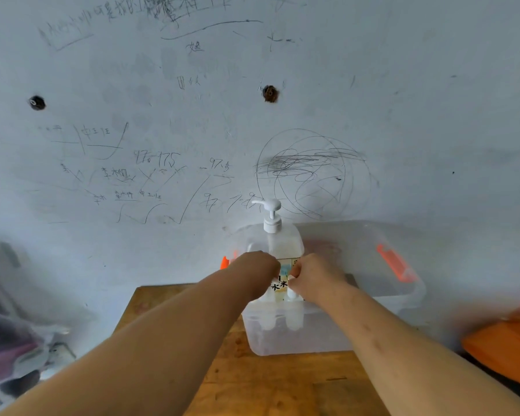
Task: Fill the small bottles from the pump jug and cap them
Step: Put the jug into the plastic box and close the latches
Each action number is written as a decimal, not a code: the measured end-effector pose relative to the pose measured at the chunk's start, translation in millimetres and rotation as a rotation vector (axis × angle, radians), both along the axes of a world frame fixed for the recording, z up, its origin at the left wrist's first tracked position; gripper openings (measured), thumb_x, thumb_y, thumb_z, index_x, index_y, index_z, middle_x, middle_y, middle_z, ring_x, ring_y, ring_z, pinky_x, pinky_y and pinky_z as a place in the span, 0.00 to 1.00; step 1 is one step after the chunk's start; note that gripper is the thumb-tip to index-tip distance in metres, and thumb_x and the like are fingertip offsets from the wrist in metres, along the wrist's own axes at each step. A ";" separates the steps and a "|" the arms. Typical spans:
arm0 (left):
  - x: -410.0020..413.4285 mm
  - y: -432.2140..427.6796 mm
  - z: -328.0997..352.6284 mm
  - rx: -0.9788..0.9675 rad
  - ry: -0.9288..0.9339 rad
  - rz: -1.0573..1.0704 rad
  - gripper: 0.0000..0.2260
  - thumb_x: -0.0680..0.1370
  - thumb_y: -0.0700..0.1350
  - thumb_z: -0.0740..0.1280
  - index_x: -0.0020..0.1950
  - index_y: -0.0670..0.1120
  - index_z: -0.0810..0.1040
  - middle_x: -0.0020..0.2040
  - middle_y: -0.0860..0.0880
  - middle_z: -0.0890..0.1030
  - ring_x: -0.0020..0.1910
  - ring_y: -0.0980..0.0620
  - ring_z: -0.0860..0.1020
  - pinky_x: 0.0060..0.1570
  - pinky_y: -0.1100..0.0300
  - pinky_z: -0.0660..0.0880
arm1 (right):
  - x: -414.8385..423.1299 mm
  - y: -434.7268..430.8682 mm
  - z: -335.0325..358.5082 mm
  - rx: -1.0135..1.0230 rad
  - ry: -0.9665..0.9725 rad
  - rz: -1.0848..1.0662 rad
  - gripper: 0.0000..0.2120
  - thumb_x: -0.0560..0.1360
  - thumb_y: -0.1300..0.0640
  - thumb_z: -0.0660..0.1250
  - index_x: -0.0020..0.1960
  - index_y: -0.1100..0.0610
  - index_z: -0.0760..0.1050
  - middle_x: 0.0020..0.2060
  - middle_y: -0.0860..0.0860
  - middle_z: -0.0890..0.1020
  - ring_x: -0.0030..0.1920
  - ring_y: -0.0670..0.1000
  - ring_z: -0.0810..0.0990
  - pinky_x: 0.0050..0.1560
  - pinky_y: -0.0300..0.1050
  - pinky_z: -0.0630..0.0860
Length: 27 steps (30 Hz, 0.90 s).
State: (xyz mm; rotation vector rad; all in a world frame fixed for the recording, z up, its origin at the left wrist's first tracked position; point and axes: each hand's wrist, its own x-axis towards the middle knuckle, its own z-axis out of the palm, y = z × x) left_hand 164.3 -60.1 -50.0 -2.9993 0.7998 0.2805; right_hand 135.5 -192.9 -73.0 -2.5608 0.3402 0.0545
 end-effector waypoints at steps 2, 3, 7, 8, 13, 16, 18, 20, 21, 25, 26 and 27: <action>0.6 -0.2 -2.3 -0.003 0.015 0.021 0.18 0.78 0.35 0.61 0.66 0.47 0.77 0.61 0.47 0.80 0.60 0.47 0.78 0.62 0.56 0.72 | 2.0 1.0 -1.9 -0.032 0.024 0.009 0.09 0.72 0.57 0.67 0.52 0.53 0.79 0.49 0.50 0.82 0.50 0.54 0.80 0.50 0.43 0.76; -0.1 -0.1 -3.1 -0.010 0.019 0.029 0.18 0.79 0.35 0.61 0.66 0.47 0.76 0.61 0.47 0.80 0.61 0.47 0.78 0.62 0.56 0.71 | 2.4 0.9 -2.9 -0.041 0.037 0.009 0.09 0.72 0.57 0.67 0.52 0.53 0.79 0.50 0.50 0.82 0.51 0.54 0.80 0.51 0.44 0.76; -0.8 2.6 -6.0 -0.017 0.018 0.027 0.18 0.79 0.36 0.62 0.68 0.47 0.76 0.62 0.46 0.80 0.60 0.47 0.78 0.63 0.55 0.71 | 2.3 0.4 -1.9 -0.057 0.050 0.012 0.11 0.72 0.57 0.68 0.55 0.53 0.78 0.51 0.51 0.81 0.53 0.55 0.80 0.50 0.42 0.74; -0.3 3.1 -6.2 -0.024 0.019 0.021 0.18 0.79 0.36 0.63 0.68 0.47 0.76 0.62 0.46 0.79 0.59 0.47 0.78 0.62 0.55 0.73 | 1.9 0.0 -0.4 -0.065 0.048 0.014 0.11 0.73 0.57 0.67 0.54 0.53 0.77 0.51 0.51 0.81 0.52 0.55 0.80 0.48 0.42 0.73; 0.2 13.1 -2.0 -0.084 -0.028 0.001 0.20 0.78 0.37 0.66 0.69 0.52 0.74 0.65 0.48 0.77 0.62 0.46 0.76 0.61 0.54 0.73 | -2.0 3.0 14.2 -0.138 0.020 0.018 0.08 0.74 0.56 0.64 0.51 0.55 0.78 0.49 0.52 0.82 0.46 0.54 0.79 0.46 0.42 0.75; -4.3 28.4 11.3 -0.149 -0.082 -0.008 0.16 0.80 0.43 0.65 0.68 0.54 0.74 0.63 0.50 0.76 0.63 0.49 0.74 0.61 0.55 0.71 | -10.0 10.2 26.4 -0.186 -0.080 0.037 0.10 0.75 0.54 0.62 0.54 0.52 0.78 0.53 0.52 0.81 0.54 0.55 0.78 0.53 0.46 0.76; -9.6 44.2 24.9 -0.169 -0.132 0.005 0.15 0.81 0.46 0.64 0.68 0.54 0.74 0.64 0.50 0.76 0.63 0.49 0.74 0.62 0.55 0.71 | -17.9 18.0 35.4 -0.217 -0.186 0.074 0.12 0.76 0.54 0.62 0.58 0.51 0.77 0.57 0.51 0.80 0.60 0.55 0.75 0.57 0.46 0.74; -17.0 67.1 39.6 -0.187 -0.168 0.050 0.15 0.81 0.48 0.63 0.68 0.54 0.74 0.64 0.50 0.76 0.63 0.49 0.74 0.62 0.54 0.71 | -25.4 31.4 42.1 -0.212 -0.305 0.123 0.12 0.77 0.53 0.62 0.58 0.50 0.77 0.56 0.50 0.80 0.59 0.54 0.74 0.58 0.47 0.73; -20.6 79.7 45.7 -0.201 -0.175 0.087 0.14 0.81 0.48 0.63 0.67 0.54 0.74 0.64 0.50 0.76 0.63 0.50 0.74 0.62 0.54 0.71 | -29.3 39.4 44.3 -0.192 -0.339 0.155 0.11 0.77 0.52 0.62 0.58 0.50 0.77 0.55 0.49 0.80 0.59 0.53 0.74 0.58 0.48 0.74; -38.2 137.1 60.1 -0.234 -0.156 0.250 0.15 0.80 0.49 0.65 0.66 0.53 0.75 0.63 0.51 0.78 0.62 0.50 0.75 0.61 0.55 0.72 | -43.9 82.2 47.1 -0.081 -0.330 0.314 0.09 0.77 0.52 0.62 0.55 0.49 0.78 0.52 0.46 0.81 0.54 0.51 0.76 0.54 0.47 0.75; -44.0 151.8 60.9 -0.219 -0.147 0.281 0.15 0.80 0.50 0.65 0.67 0.53 0.74 0.63 0.51 0.78 0.61 0.50 0.75 0.61 0.55 0.72 | -46.8 94.4 45.8 -0.068 -0.327 0.357 0.08 0.77 0.52 0.62 0.53 0.49 0.78 0.51 0.46 0.81 0.53 0.51 0.76 0.52 0.45 0.75; -49.7 164.0 60.8 -0.195 -0.134 0.306 0.16 0.79 0.50 0.65 0.67 0.53 0.74 0.64 0.51 0.77 0.62 0.50 0.75 0.62 0.54 0.71 | -49.4 104.8 43.9 -0.060 -0.315 0.394 0.08 0.76 0.52 0.62 0.52 0.49 0.78 0.49 0.46 0.81 0.52 0.50 0.76 0.50 0.43 0.74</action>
